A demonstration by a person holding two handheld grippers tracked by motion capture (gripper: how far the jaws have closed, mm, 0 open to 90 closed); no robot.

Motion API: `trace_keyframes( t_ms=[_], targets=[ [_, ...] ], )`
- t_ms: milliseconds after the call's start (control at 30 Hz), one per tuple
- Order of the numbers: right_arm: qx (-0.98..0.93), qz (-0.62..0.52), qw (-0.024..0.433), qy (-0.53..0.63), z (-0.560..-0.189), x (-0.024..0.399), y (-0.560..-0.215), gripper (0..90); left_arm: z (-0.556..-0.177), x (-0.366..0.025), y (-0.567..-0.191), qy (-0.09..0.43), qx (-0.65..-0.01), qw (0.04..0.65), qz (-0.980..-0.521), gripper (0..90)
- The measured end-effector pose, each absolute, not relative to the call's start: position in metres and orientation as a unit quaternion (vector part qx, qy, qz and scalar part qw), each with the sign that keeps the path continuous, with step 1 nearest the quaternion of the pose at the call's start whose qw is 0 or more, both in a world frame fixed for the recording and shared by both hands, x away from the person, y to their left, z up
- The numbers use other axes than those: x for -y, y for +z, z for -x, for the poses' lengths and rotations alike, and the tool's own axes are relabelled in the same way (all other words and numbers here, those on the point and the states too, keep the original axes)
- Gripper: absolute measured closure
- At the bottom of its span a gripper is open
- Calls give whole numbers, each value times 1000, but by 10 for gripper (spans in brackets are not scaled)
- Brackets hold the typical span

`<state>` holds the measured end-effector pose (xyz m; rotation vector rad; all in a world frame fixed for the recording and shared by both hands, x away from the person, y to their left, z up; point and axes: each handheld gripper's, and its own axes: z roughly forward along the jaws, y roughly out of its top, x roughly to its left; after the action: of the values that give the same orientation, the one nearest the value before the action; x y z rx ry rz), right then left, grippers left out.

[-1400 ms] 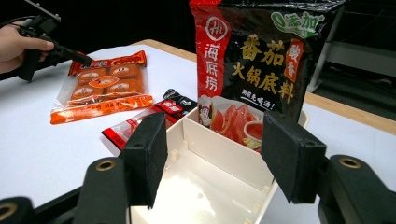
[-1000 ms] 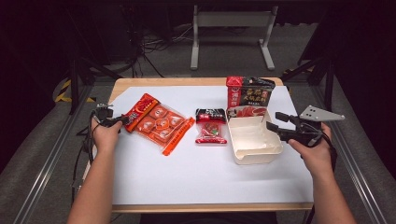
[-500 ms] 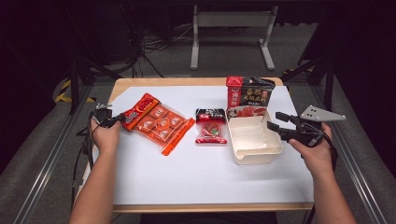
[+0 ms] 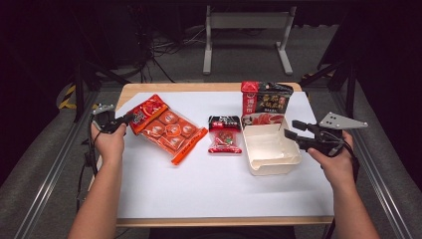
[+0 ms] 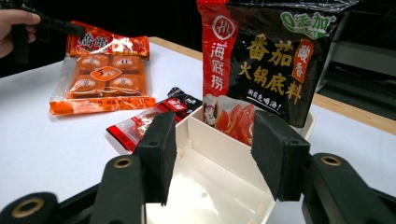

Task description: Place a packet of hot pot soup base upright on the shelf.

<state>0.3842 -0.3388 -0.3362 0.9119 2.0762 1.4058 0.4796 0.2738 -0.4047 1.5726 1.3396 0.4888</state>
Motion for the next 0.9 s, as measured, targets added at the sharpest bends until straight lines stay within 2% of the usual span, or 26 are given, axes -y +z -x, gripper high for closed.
trace_keyframes(
  t_ms=[233, 900],
  targets=[
    [-755, -331, 236, 514, -382, 340, -333, 533, -469, -271, -391, 201, -533, 512, -643, 900],
    [-748, -311, 242, 534, -383, 336, -323, 570, -416, -234, -323, 248, -413, 571, -665, 900]
  ],
)
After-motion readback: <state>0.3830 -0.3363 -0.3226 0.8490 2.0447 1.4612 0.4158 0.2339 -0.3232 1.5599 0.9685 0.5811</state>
